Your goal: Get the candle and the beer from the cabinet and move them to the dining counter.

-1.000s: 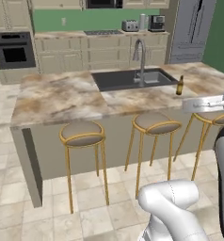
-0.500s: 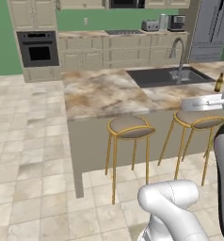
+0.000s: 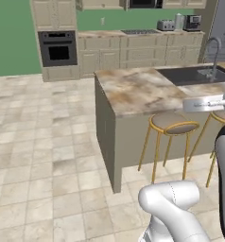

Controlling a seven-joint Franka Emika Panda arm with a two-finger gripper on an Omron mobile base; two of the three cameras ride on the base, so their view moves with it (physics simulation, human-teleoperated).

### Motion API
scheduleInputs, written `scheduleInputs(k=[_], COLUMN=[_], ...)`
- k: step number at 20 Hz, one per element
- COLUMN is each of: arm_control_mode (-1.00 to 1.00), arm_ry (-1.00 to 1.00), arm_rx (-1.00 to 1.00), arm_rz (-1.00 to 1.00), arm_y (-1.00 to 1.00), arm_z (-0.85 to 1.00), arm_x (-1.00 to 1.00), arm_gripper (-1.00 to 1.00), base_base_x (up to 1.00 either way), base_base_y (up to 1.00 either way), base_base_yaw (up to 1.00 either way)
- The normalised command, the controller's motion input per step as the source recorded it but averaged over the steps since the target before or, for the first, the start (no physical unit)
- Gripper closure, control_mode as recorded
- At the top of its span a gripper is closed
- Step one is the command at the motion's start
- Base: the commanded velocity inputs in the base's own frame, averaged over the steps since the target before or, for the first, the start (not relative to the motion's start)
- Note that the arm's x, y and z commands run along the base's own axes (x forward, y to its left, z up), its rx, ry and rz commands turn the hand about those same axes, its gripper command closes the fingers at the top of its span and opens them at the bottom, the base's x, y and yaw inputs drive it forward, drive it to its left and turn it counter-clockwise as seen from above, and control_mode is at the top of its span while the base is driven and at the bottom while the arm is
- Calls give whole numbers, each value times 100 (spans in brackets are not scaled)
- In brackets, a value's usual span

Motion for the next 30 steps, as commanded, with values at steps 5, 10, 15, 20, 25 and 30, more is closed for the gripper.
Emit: scheduleInputs(k=[5,10,15,20,25,30], arm_control_mode=[100,100,100,100,100,100], arm_ry=[0,0,0,0,0,0], arm_rx=[0,0,0,0,0,0], arm_rz=[0,0,0,0,0,0], arm_y=[0,0,0,0,0,0], arm_z=[0,0,0,0,0,0], arm_x=[0,0,0,0,0,0], arm_gripper=[-100,-100,-100,-100,-100,-100], base_base_x=[42,50,69,90,100,100], base_base_y=[100,100,100,100,100,100], base_base_yaw=[0,0,0,-1,-9,-16])
